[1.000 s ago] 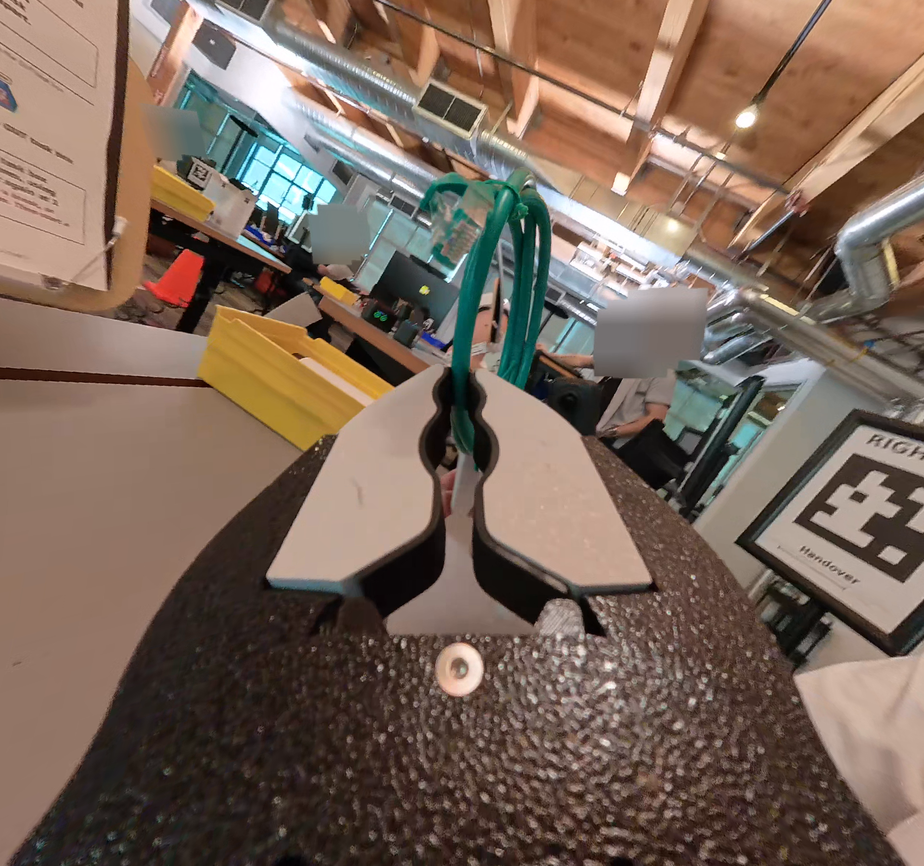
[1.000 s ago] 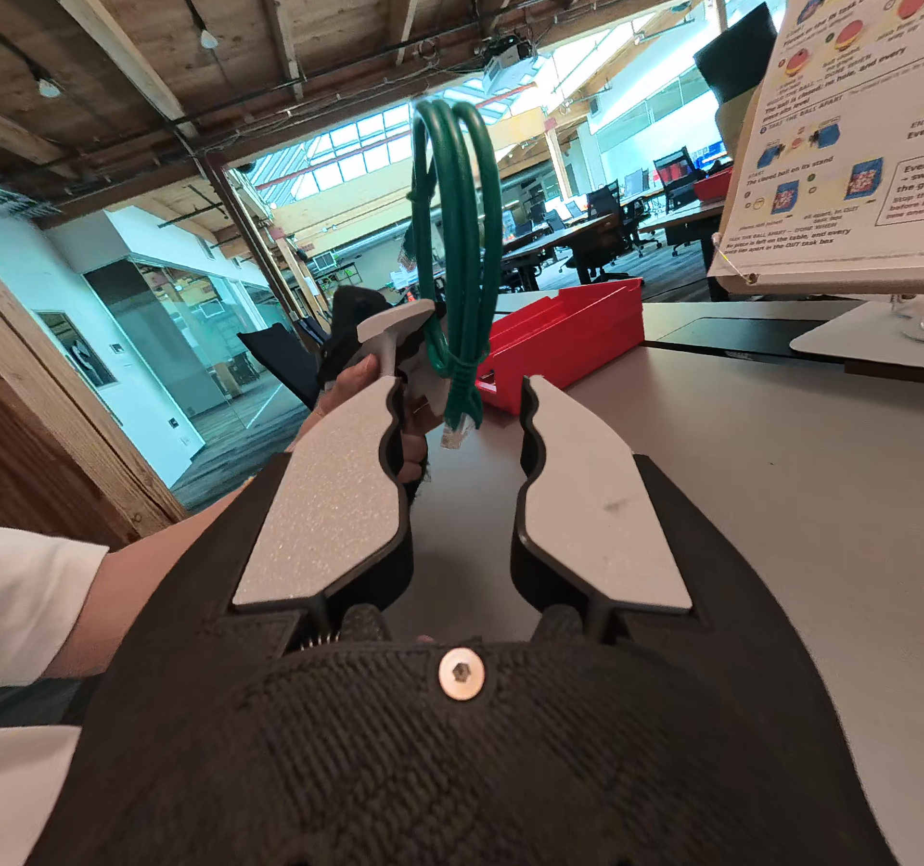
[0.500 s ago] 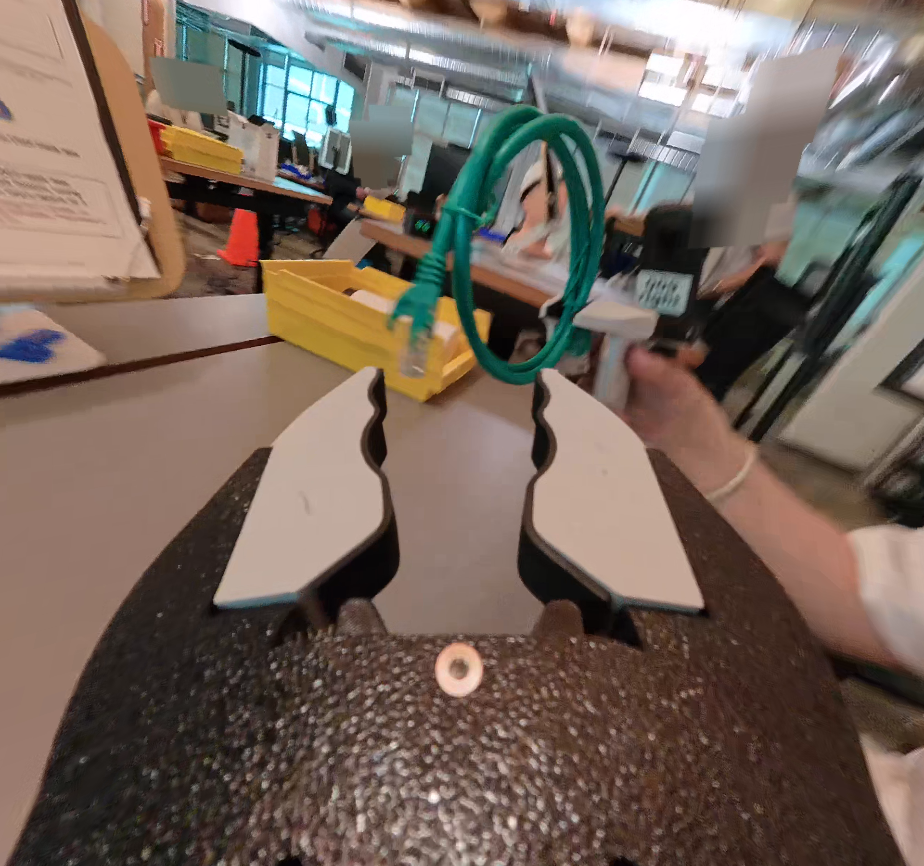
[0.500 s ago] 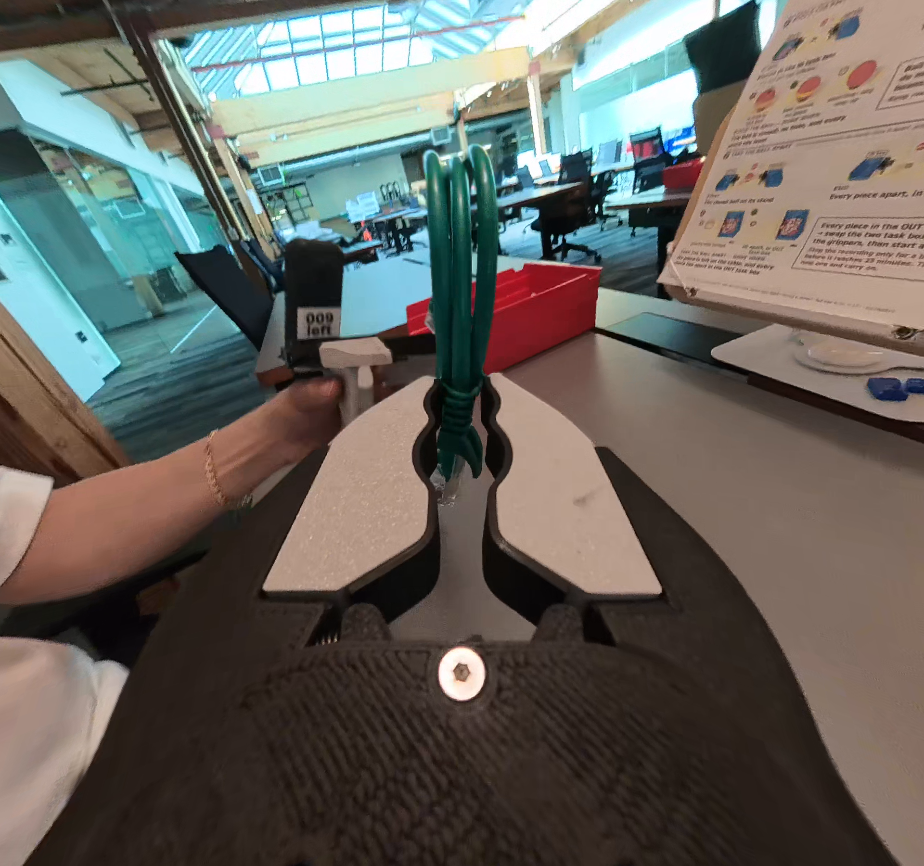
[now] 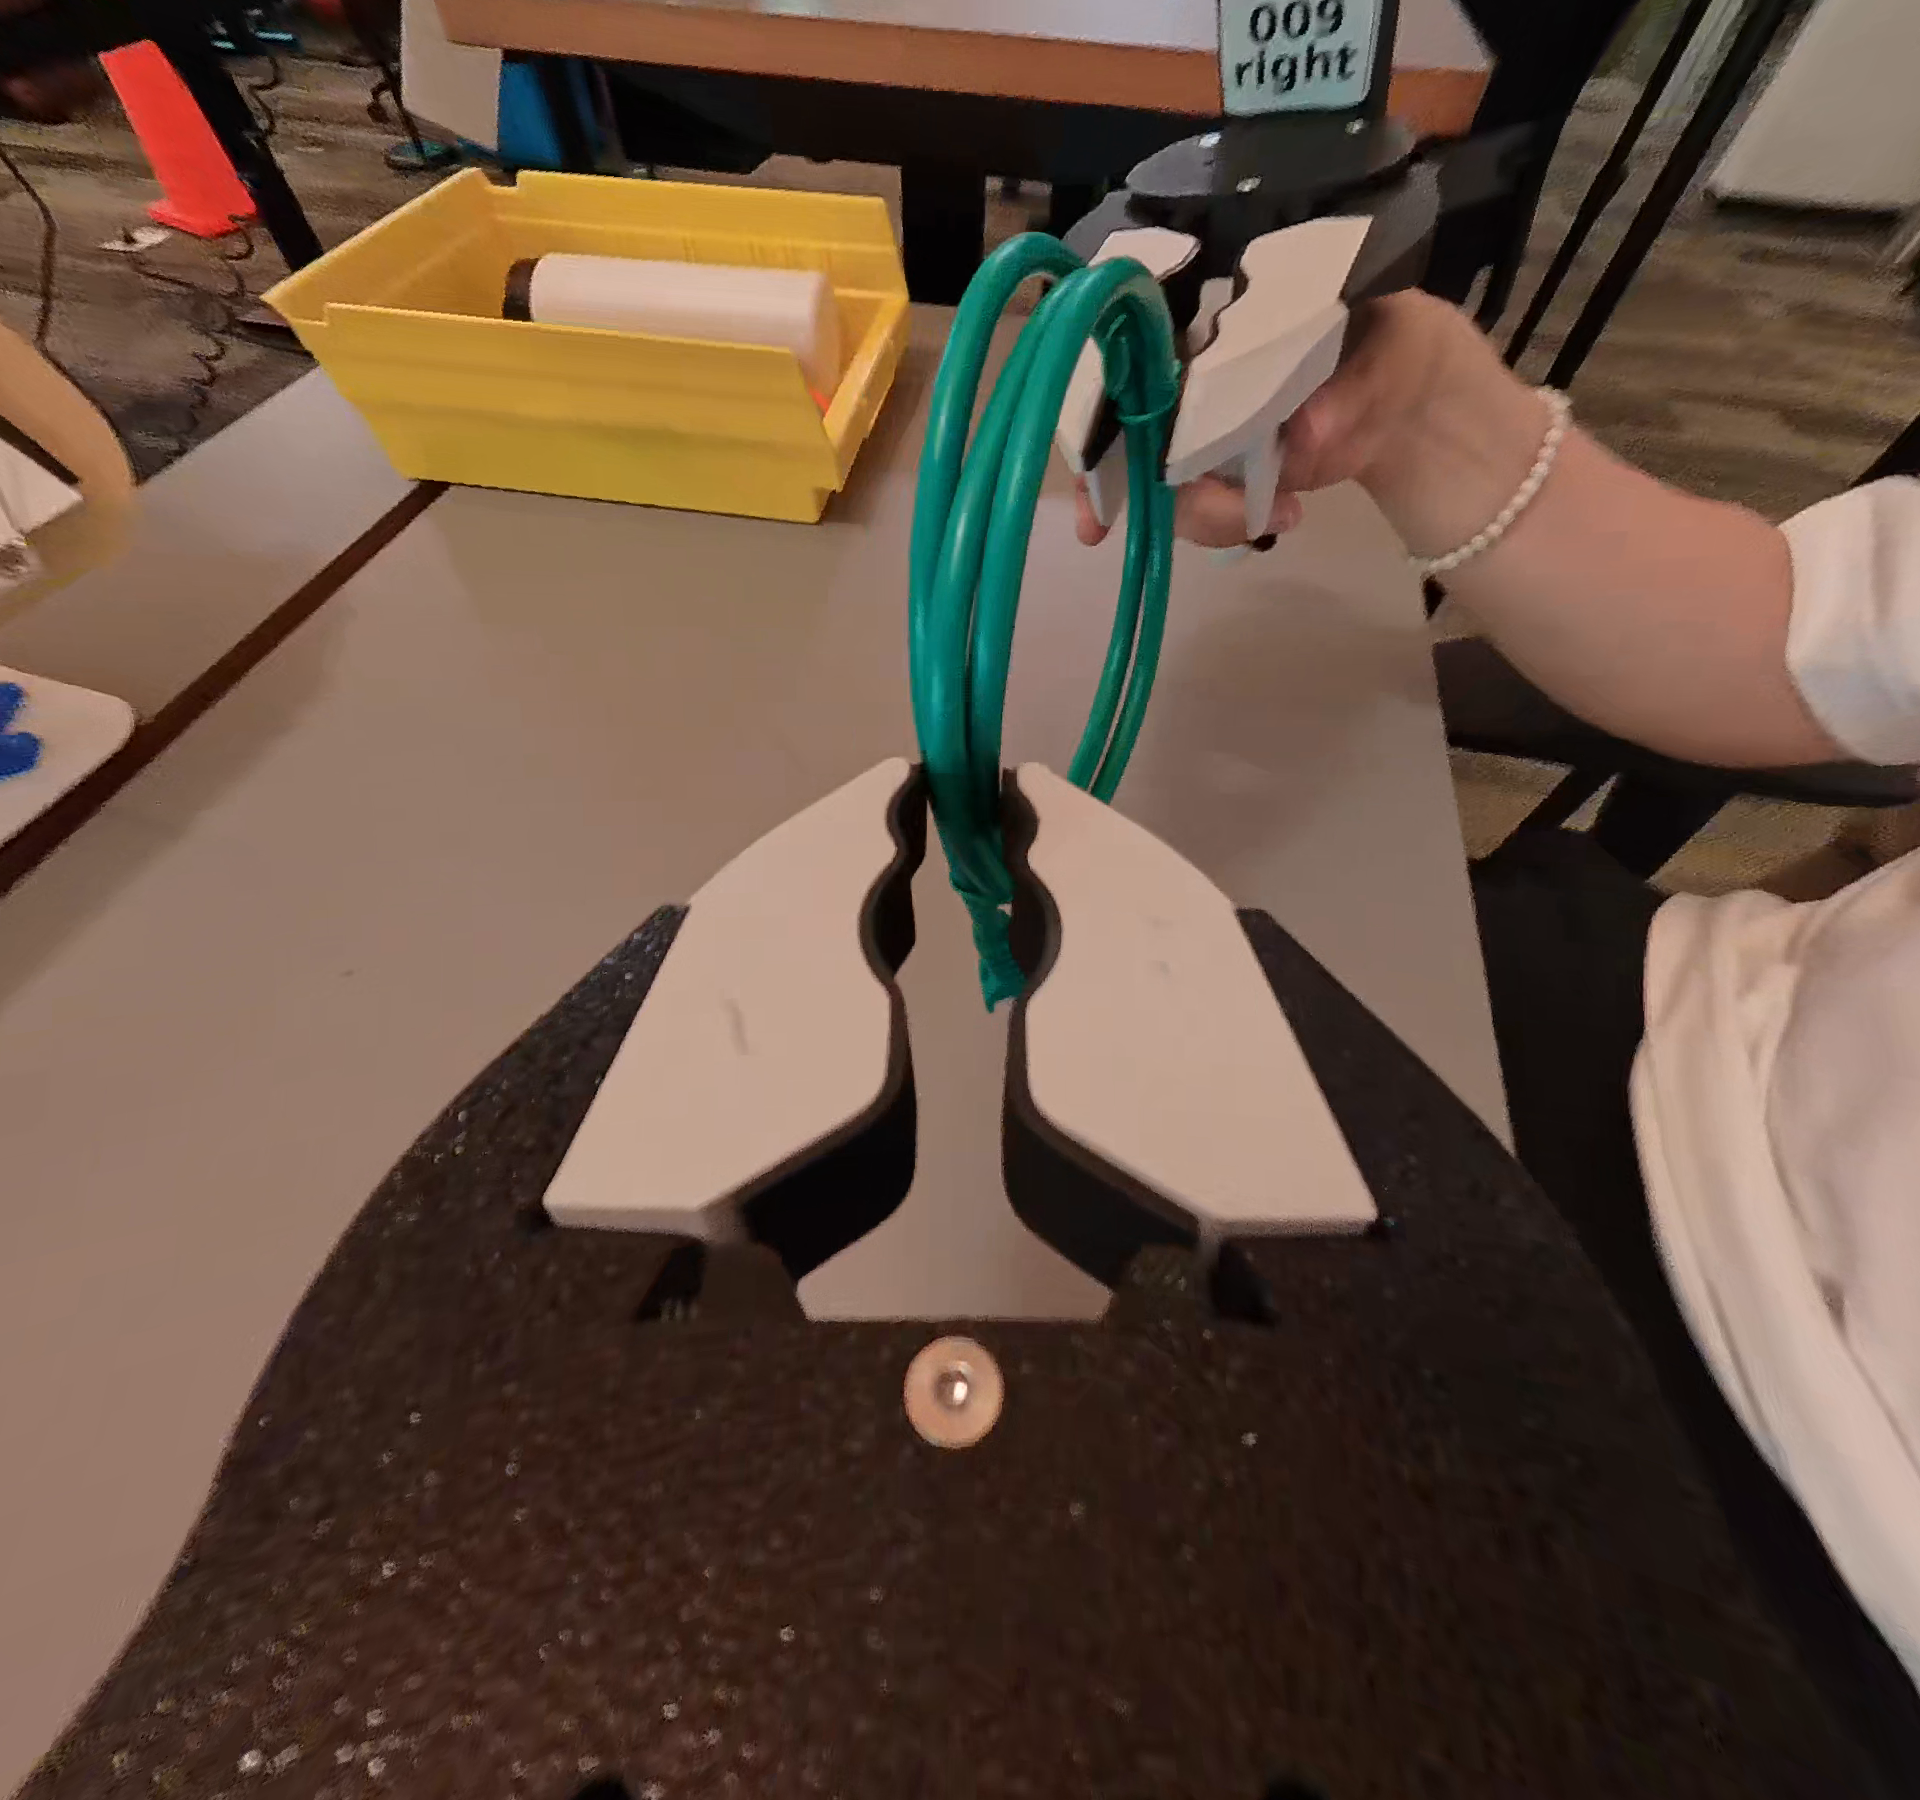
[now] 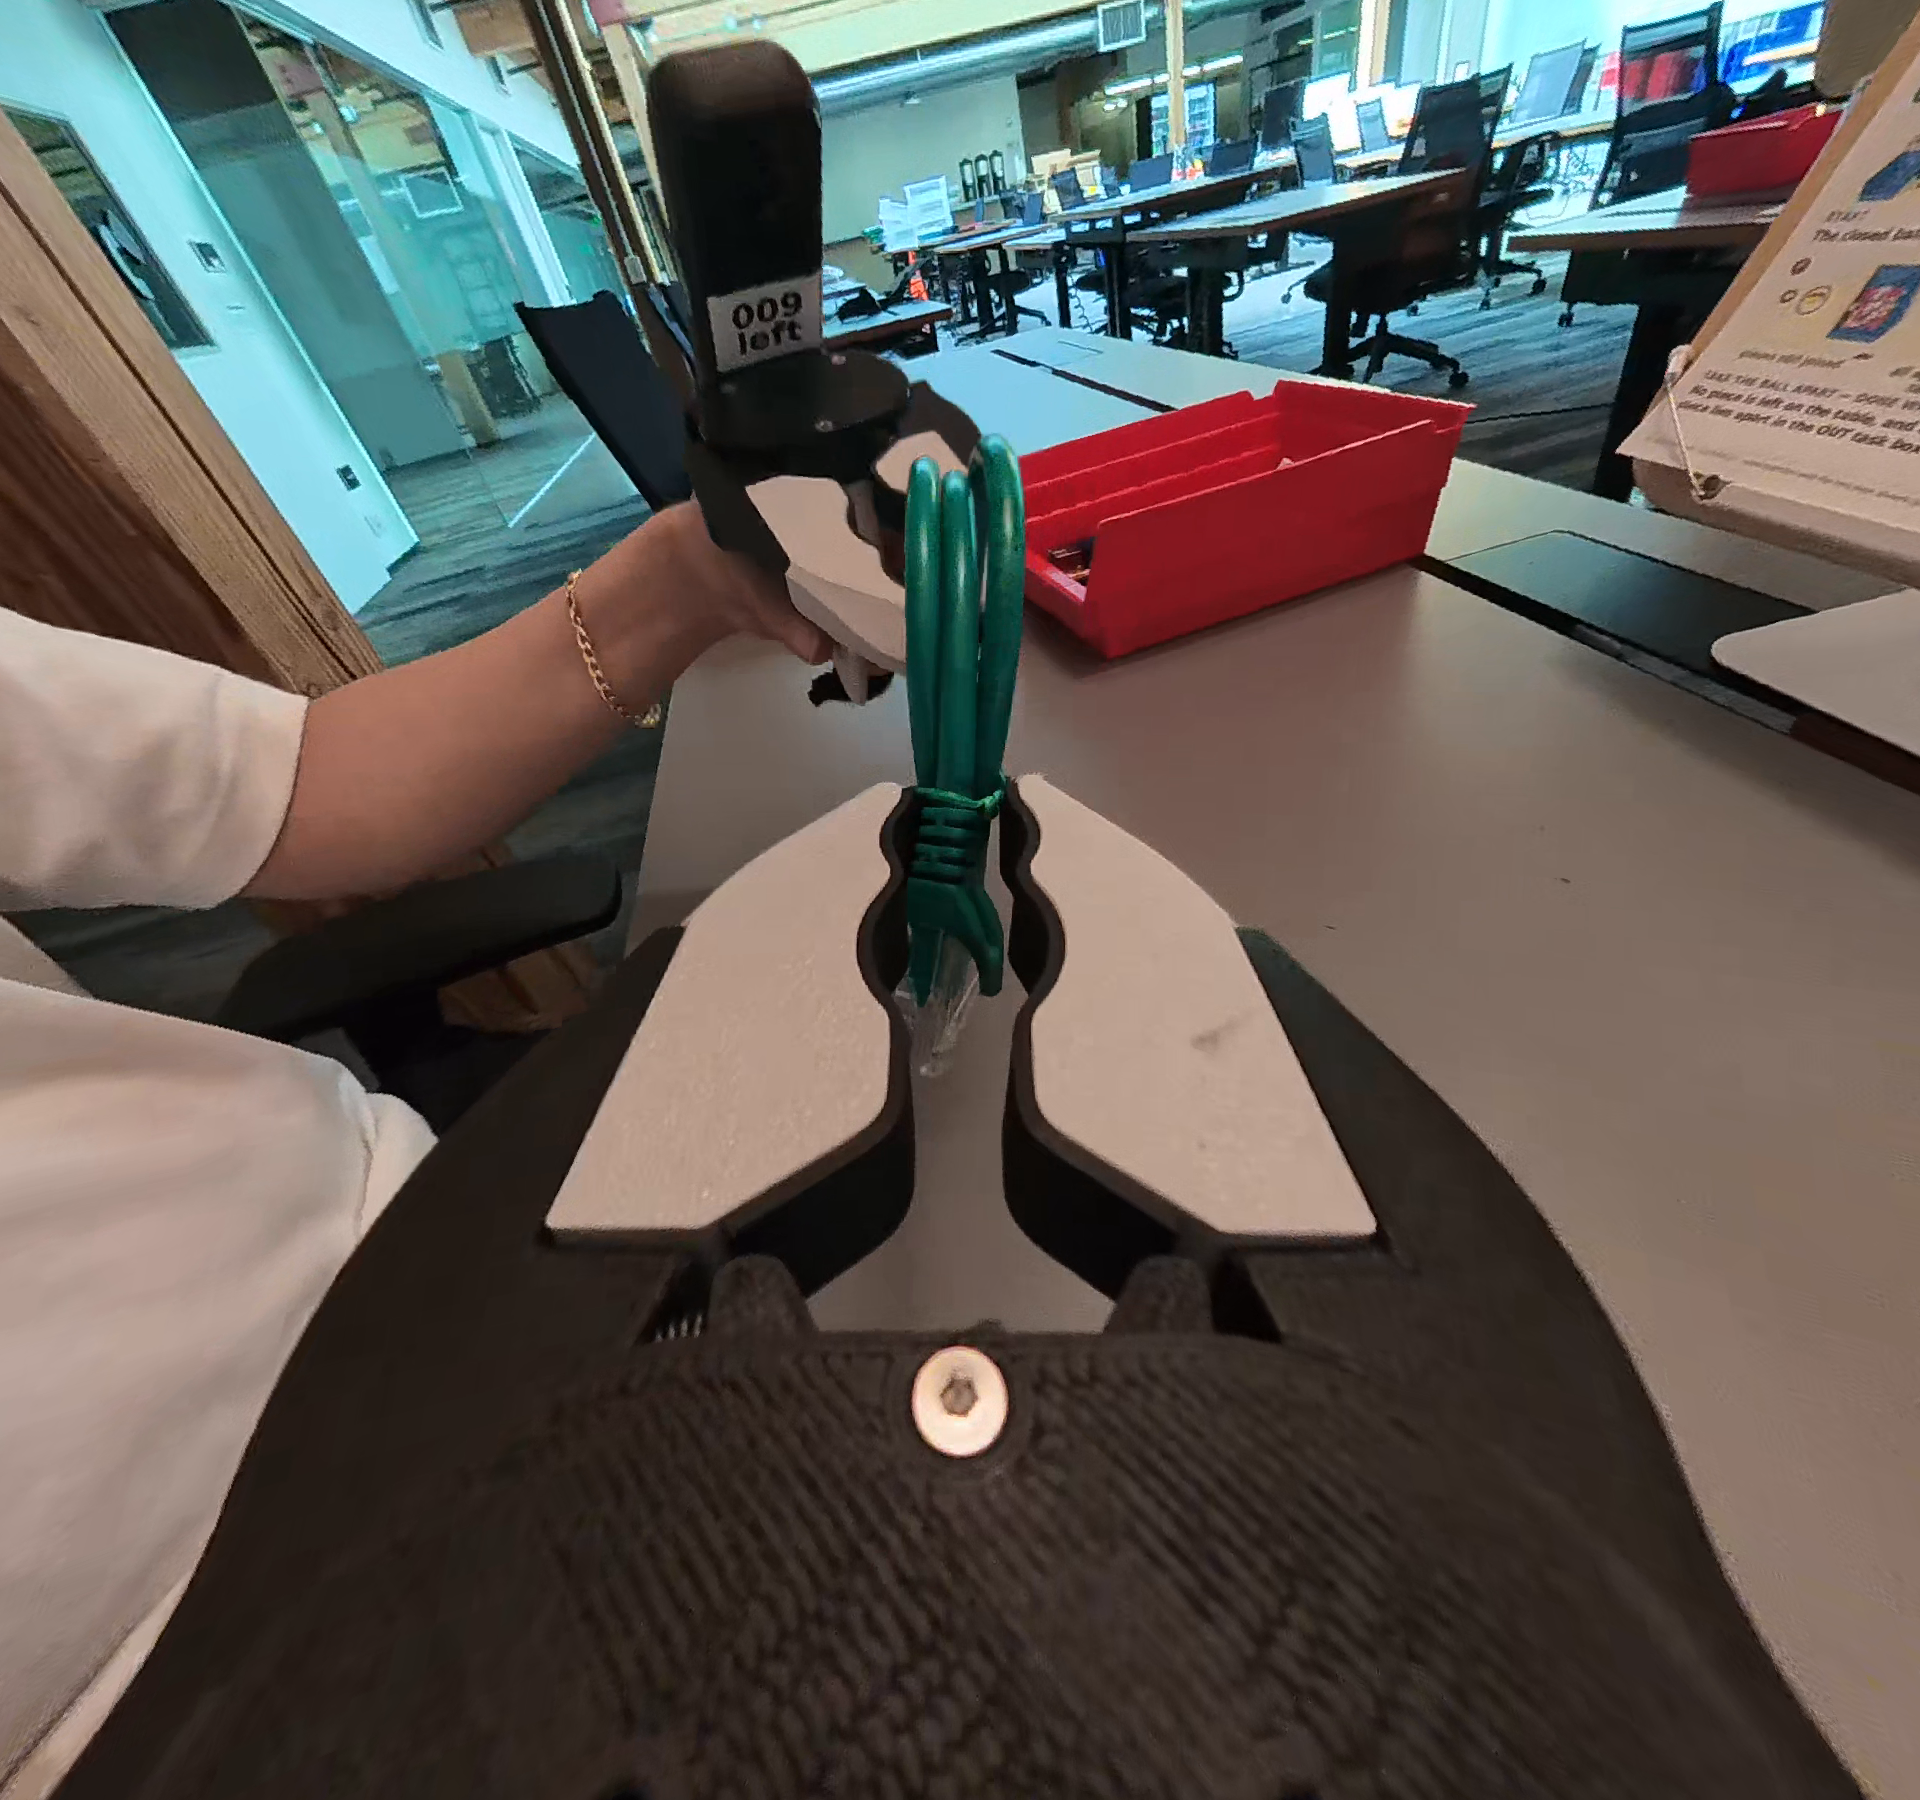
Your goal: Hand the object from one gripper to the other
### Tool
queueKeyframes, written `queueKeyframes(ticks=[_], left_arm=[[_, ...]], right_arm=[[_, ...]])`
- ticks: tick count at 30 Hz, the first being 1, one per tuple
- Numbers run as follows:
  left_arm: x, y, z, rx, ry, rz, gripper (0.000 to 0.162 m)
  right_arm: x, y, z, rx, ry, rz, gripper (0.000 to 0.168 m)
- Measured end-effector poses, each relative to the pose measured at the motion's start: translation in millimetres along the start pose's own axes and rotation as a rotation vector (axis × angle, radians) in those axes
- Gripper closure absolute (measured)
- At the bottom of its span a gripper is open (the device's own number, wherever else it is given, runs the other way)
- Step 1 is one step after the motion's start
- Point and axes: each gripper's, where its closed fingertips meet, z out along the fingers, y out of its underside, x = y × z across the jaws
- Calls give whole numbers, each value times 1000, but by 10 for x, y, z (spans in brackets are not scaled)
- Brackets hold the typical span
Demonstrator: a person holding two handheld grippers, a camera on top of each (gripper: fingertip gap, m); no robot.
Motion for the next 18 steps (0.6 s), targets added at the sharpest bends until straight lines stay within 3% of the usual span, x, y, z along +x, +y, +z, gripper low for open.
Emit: queueKeyframes(ticks=[4,5,6,9,14,16,18], left_arm=[[-76,-91,-14,203,3,-145,151],[-140,-111,-34,261,-22,-195,151],[-201,-133,-59,324,-43,-248,151],[-389,-197,-162,522,-106,-427,152],[-503,-211,-162,698,-156,-589,152],[-436,-223,-70,696,-133,-577,152],[-380,-239,1,695,-114,-561,152]], right_arm=[[143,-76,-17,87,97,-4,147],[206,-114,-33,131,144,-1,126],[253,-139,-48,167,172,7,115],[360,-148,-41,225,182,115,97],[309,-62,225,232,147,167,101],[303,-61,318,247,191,124,120],[310,-92,336,280,240,65,153]])
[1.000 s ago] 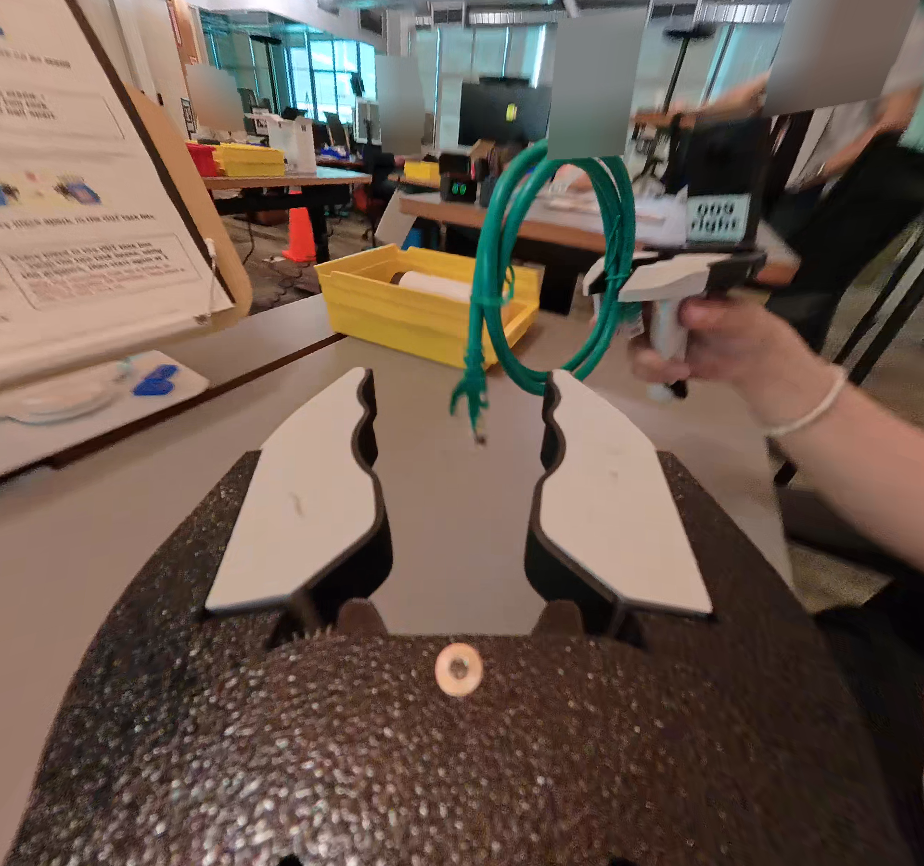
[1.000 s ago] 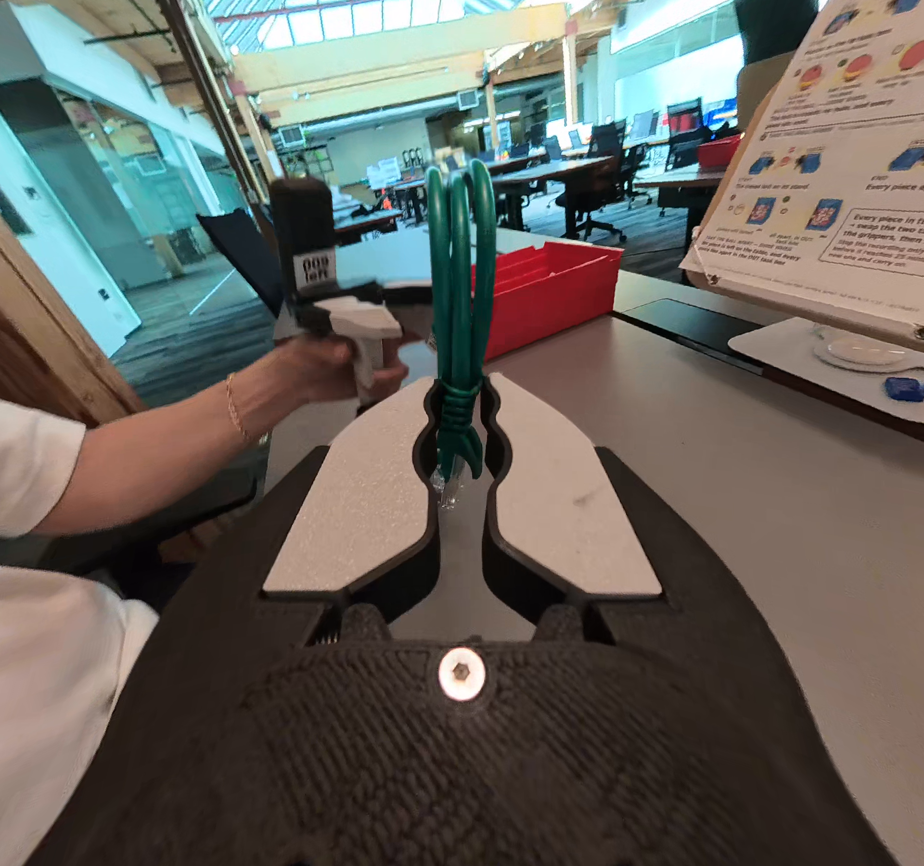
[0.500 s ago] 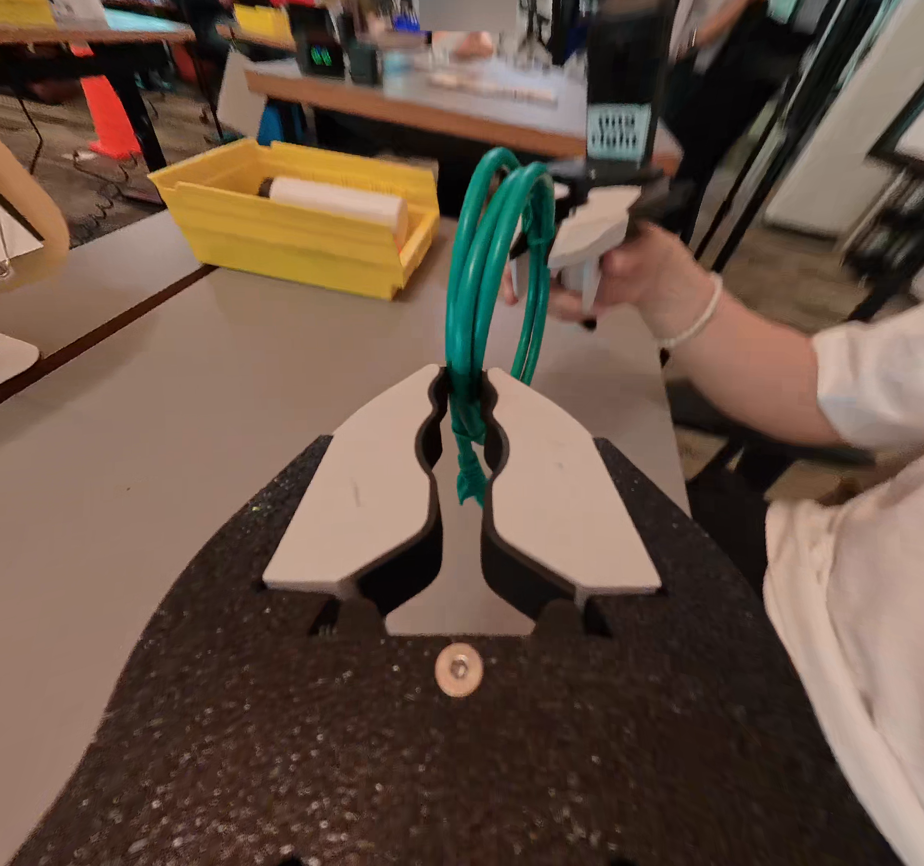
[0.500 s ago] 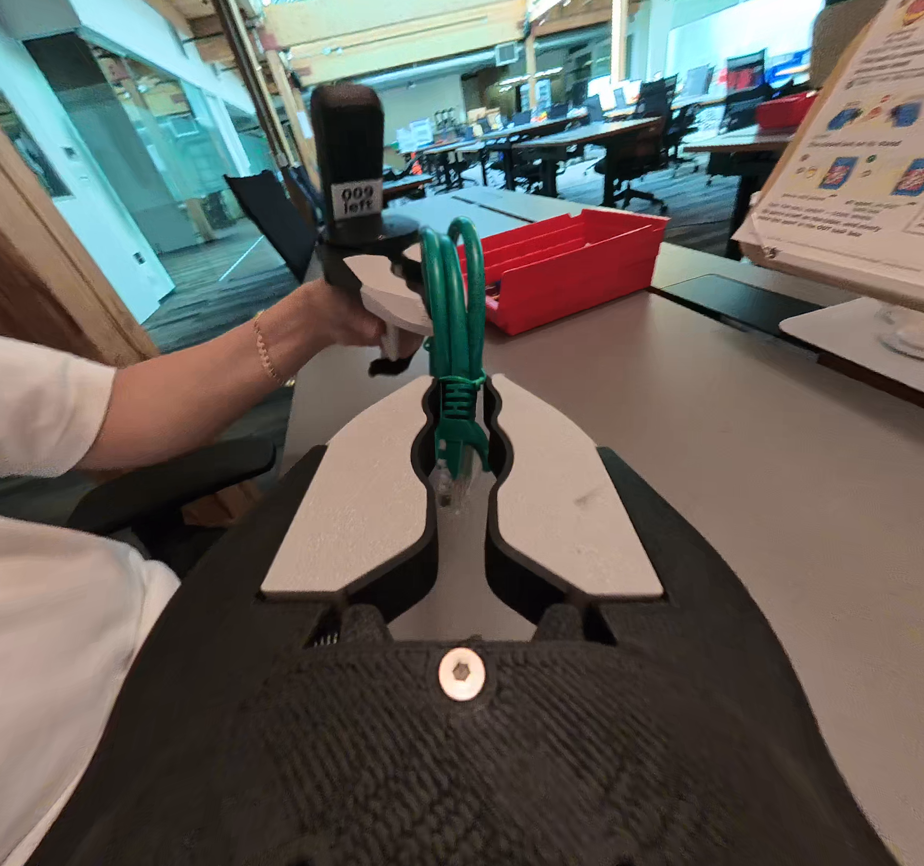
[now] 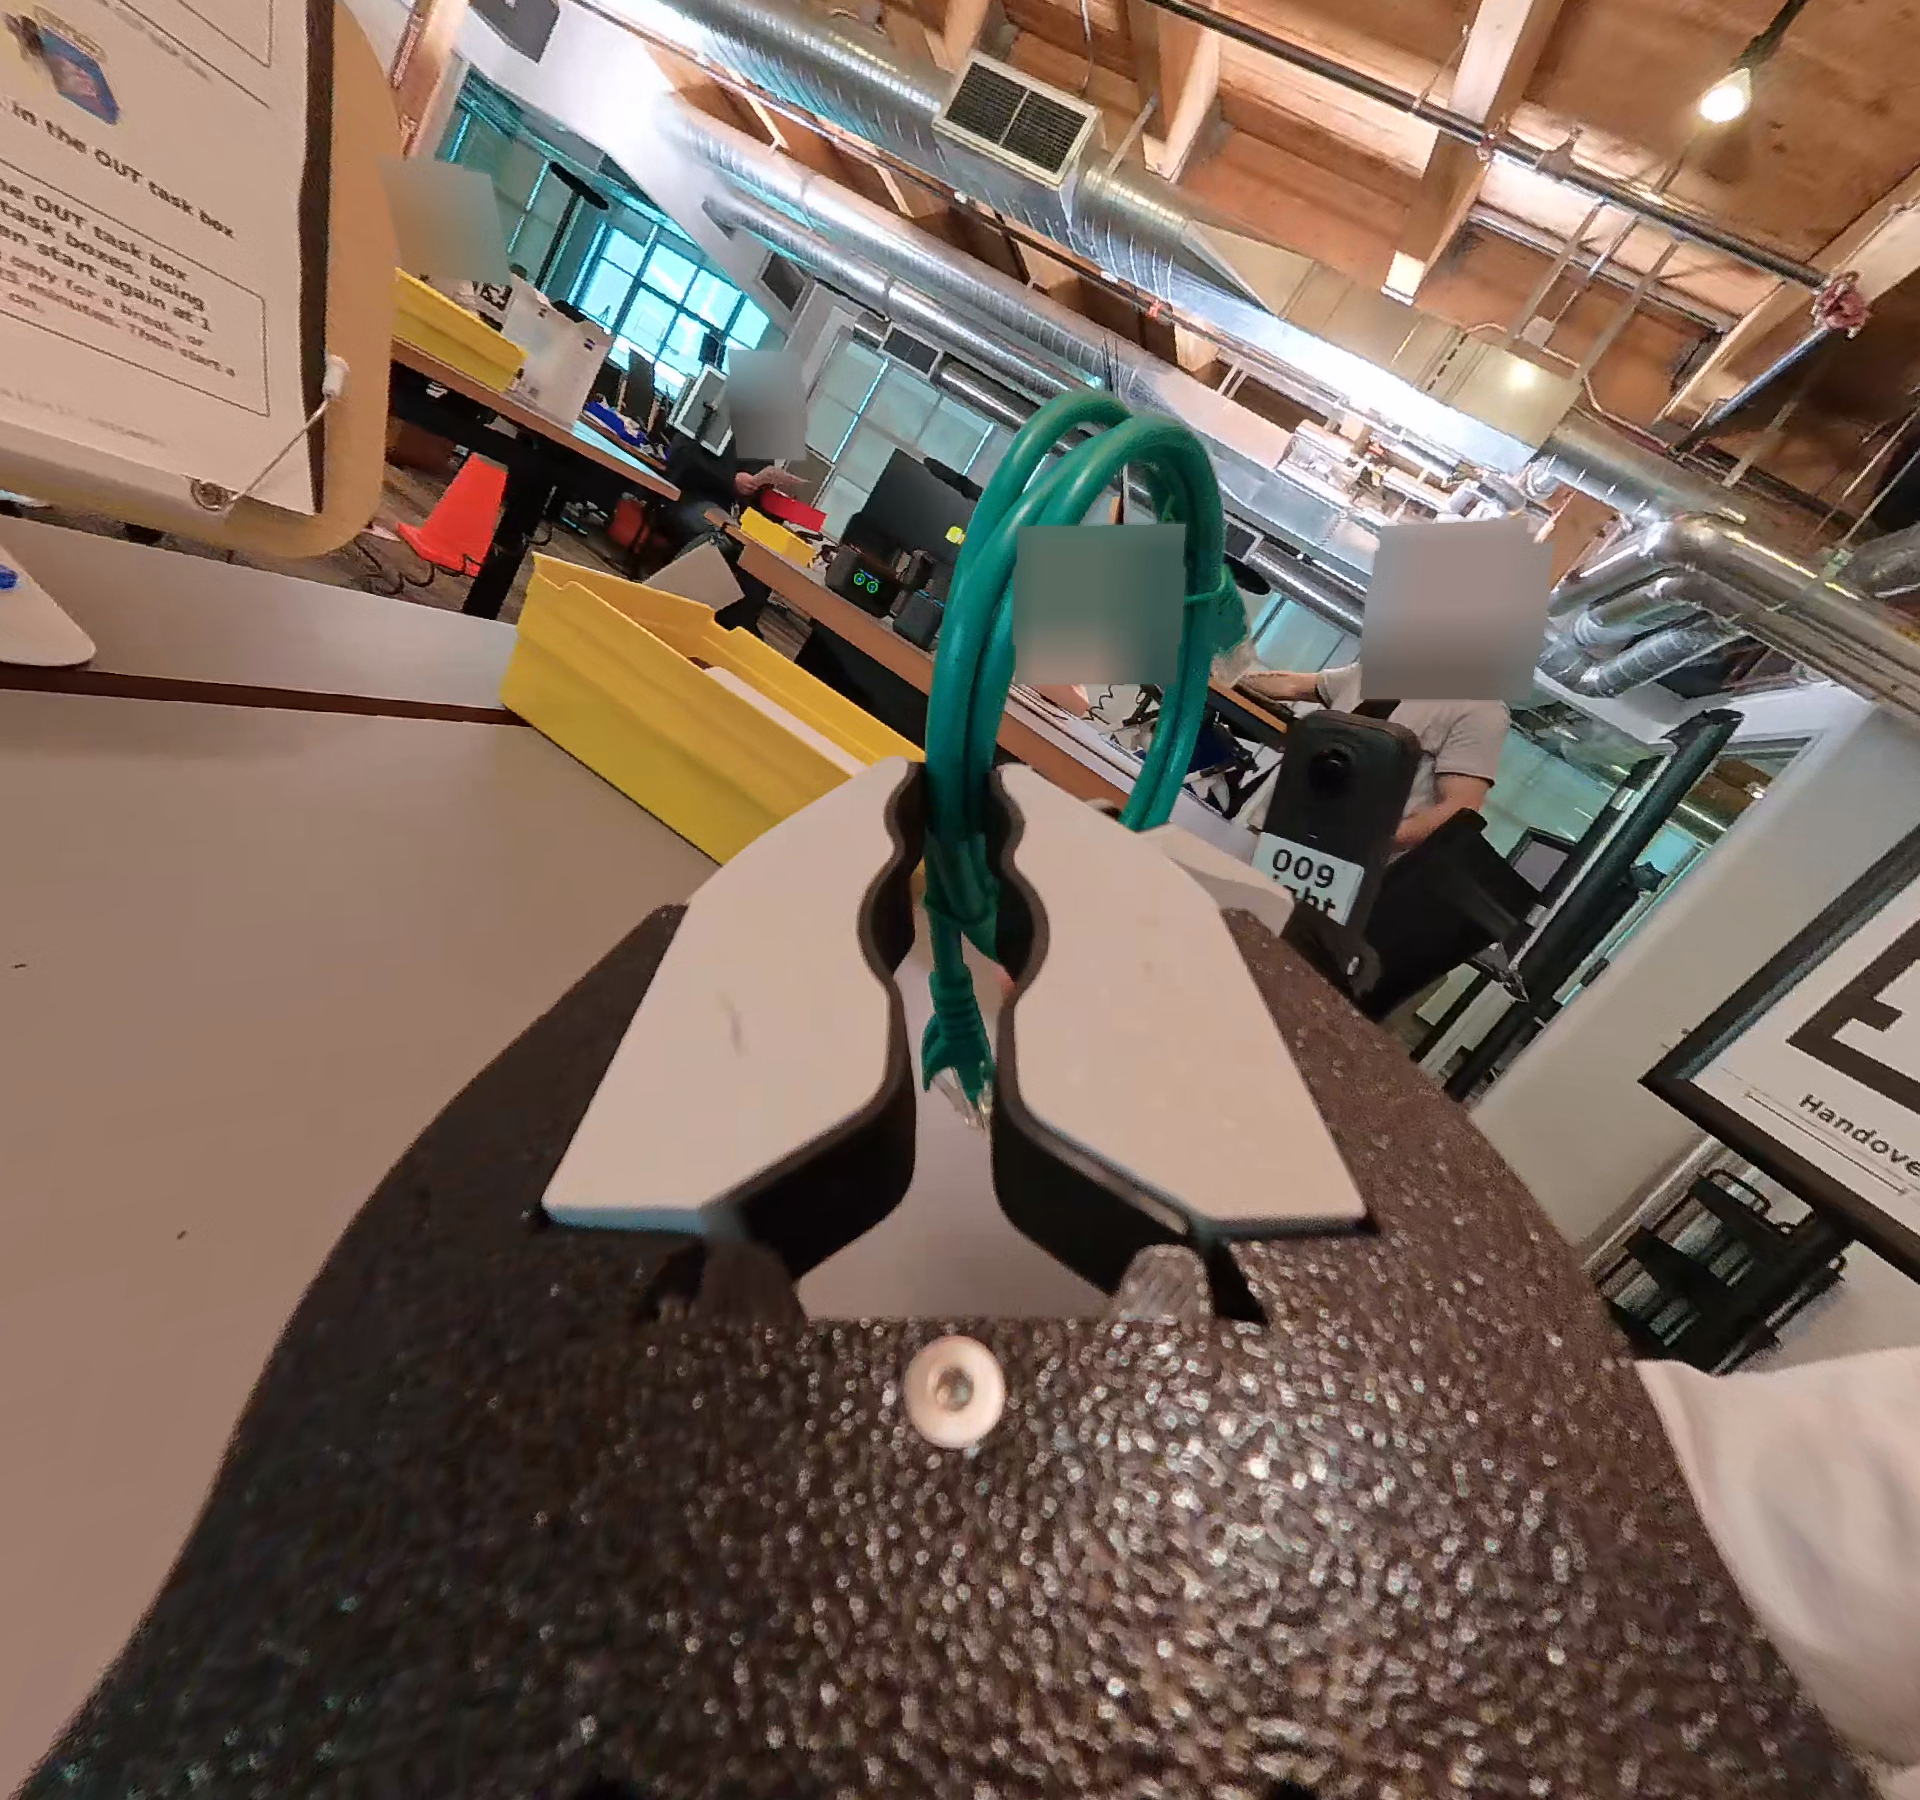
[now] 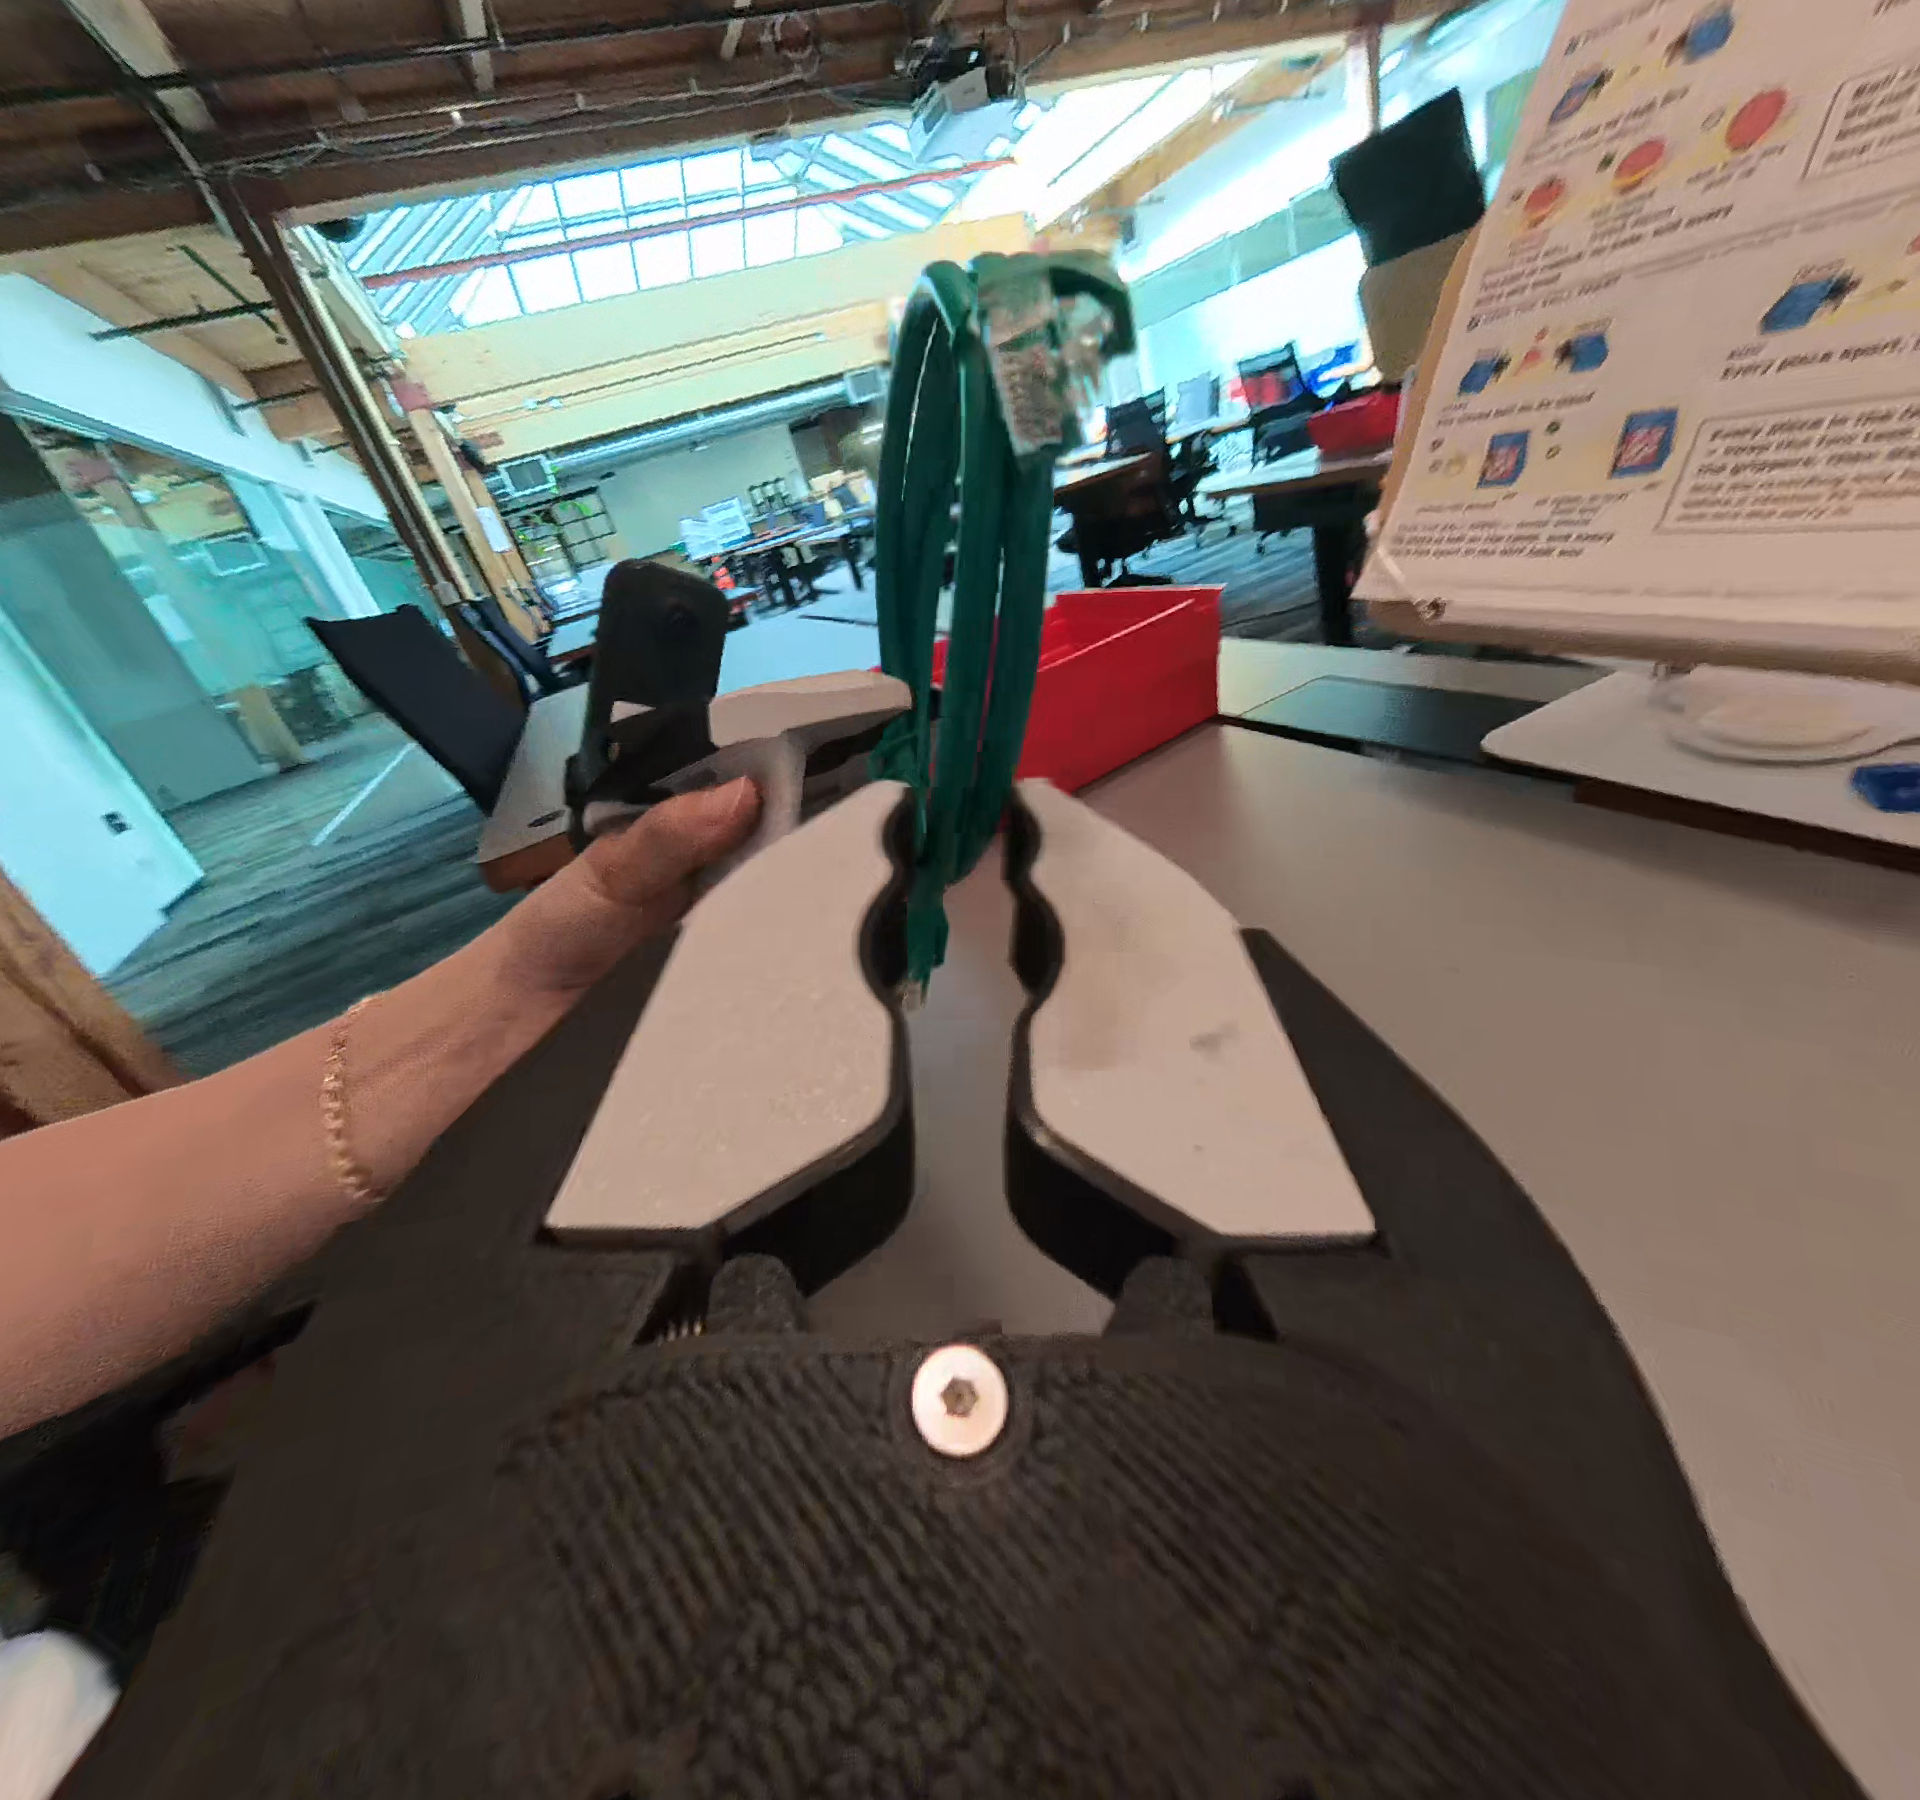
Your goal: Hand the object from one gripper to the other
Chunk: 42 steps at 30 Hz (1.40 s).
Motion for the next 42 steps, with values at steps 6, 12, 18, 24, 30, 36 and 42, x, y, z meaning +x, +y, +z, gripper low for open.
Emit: queueKeyframes(ticks=[6,12,18,24,30,36,42], left_arm=[[198,102,-22,-136,119,81,147],[249,83,-144,-471,76,583,106],[347,194,-101,-784,100,826,107],[436,430,-64,-970,220,846,140],[306,391,64,-857,152,774,145],[85,-236,179,-369,-54,479,145],[250,-522,138,-20,45,240,146]], right_arm=[[-77,-112,-124,-46,-101,4,158],[-27,90,-345,-303,-130,-47,158],[-139,364,-384,-498,-173,-97,158],[-233,547,-345,-584,-200,-155,158],[-54,353,-332,-428,-115,-170,156],[361,-56,-500,-207,81,-99,95],[229,-151,-304,-18,-44,149,101]])
